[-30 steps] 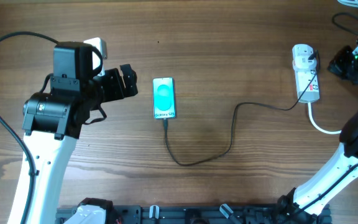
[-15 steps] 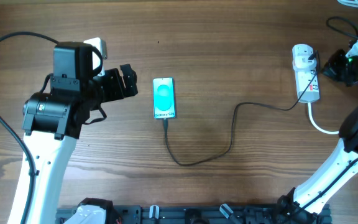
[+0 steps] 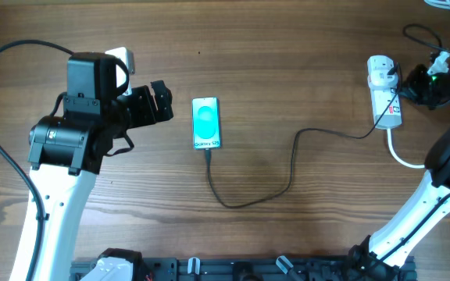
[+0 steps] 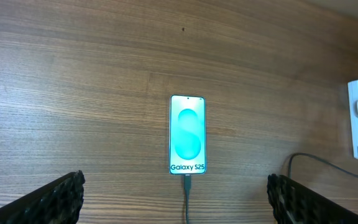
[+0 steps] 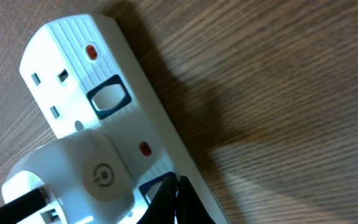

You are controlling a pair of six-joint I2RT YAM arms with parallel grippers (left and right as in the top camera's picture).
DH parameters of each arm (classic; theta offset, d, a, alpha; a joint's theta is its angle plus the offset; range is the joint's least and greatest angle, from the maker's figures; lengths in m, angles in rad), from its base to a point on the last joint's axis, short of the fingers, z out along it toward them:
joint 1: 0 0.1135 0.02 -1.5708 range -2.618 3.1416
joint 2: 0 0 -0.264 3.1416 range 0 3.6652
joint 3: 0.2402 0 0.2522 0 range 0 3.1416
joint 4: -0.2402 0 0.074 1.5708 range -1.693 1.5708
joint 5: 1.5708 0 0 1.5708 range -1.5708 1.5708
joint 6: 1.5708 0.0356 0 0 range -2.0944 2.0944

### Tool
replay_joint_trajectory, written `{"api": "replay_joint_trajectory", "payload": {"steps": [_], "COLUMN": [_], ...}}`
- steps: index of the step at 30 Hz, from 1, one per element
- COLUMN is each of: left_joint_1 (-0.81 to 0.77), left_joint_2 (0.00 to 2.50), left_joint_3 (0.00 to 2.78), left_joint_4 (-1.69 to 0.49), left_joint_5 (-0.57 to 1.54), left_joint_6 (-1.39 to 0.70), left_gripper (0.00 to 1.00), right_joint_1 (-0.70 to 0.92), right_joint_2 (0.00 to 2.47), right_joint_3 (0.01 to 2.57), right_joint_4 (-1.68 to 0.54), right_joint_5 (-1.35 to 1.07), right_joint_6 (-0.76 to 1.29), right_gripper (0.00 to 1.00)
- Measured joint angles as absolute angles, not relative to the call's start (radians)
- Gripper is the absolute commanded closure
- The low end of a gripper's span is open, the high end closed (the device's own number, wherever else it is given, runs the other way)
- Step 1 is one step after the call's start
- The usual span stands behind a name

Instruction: Plug charger to phone and switch on socket

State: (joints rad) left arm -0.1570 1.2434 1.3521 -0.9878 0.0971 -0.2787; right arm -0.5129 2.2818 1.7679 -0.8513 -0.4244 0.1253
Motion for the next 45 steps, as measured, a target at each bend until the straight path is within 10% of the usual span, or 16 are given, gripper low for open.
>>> {"api": "replay_joint_trajectory", "payload": {"steps": [45], "left_joint_1": [-0.157], "left_joint_2": [1.243], "left_joint_3": [1.352], "left_joint_4": [-0.988], "left_joint_5": [0.097], "left_joint_6": [-0.279], "left_gripper": [0.00], "right_joint_1": [-0.437], "right_joint_2": [2.256], "right_joint_3": [1.755], "right_joint_4": [-0.841], "right_joint_5": [-0.264], "right_joint_6": [0.154], "right_gripper": [0.96]}}
